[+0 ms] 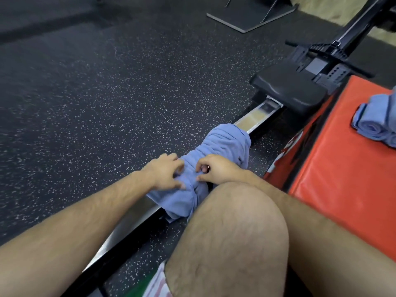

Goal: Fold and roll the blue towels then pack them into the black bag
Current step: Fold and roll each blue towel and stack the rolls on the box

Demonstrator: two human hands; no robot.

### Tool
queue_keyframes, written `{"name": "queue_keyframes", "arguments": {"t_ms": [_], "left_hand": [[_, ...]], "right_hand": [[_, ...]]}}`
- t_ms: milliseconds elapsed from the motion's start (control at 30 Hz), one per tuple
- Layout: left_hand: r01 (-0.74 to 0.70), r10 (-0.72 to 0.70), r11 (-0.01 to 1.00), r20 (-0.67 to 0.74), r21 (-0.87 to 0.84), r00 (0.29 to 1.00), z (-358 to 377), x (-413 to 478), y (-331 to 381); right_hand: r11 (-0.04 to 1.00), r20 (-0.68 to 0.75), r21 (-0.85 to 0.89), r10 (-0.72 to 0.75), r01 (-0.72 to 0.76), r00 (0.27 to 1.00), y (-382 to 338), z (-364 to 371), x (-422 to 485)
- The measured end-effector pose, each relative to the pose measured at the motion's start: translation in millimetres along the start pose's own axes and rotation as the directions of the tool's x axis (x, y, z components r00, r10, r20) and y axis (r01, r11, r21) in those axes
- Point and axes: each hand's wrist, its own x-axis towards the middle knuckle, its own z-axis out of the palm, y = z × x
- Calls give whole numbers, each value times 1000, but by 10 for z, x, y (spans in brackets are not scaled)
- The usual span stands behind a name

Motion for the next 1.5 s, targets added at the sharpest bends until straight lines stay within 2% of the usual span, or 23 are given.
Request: {"name": "queue_keyframes", "arguments": {"t_ms": [67,133,300,400,500,633,700,767,867,1033,1100,1167,1300,1400,1500], "left_hand": [[-45,33,997,166,70,986,9,-122,-48],[-117,109,992,151,47,983,44,-154,-49],[-140,114,976,-153,-170,982,-107,-44,210],[-235,146,945,-352,-226,925,-406,71,398],[-240,49,918,-511,-317,858,-698,159,528],[-174,-160,891,-650,-418,743,-923,142,742],[-82,-296,850,-601,-520,743,-1036,108,876],[-45,-355,795,-524,-605,774,-1154,113,1003],[-137,-289,708,-462,-693,839,-1405,203,1228],[-360,-101,314,-408,-879,907,-1943,318,1871],[-408,-26,221,-424,-886,905,-2112,310,2204],[-436,19,174,-439,-883,898,-2248,314,2523],[-465,100,139,-455,-874,885,-2459,305,3135],[-445,168,128,-423,-886,890,-2548,238,3606],[-388,238,174,-343,-905,909,-2582,207,4030]], "right_hand": [[1000,34,19,-24,24,999,-49,5,4],[998,63,43,-53,51,997,-106,27,5],[988,14,132,-77,75,997,-193,1,-91],[973,-172,227,-9,49,985,-200,-134,-128],[962,-320,274,88,4,943,-212,-476,-175],[972,-457,235,95,17,884,-288,-1025,-331],[967,-524,254,118,22,843,-317,-1285,-460],[954,-574,298,149,36,805,-337,-1524,-620],[937,-624,343,170,72,763,-330,-1837,-895],[863,-656,490,271,125,704,-240,-2197,-1469],[823,-673,547,323,153,665,-172,-2320,-1726],[788,-701,590,389,178,598,-77,-2440,-1983],[798,-782,569,452,197,429,155,-2624,-2504],[802,-799,567,483,185,358,278,-2724,-2921],[823,-807,555,498,120,318,383,-2787,-3323]]}}
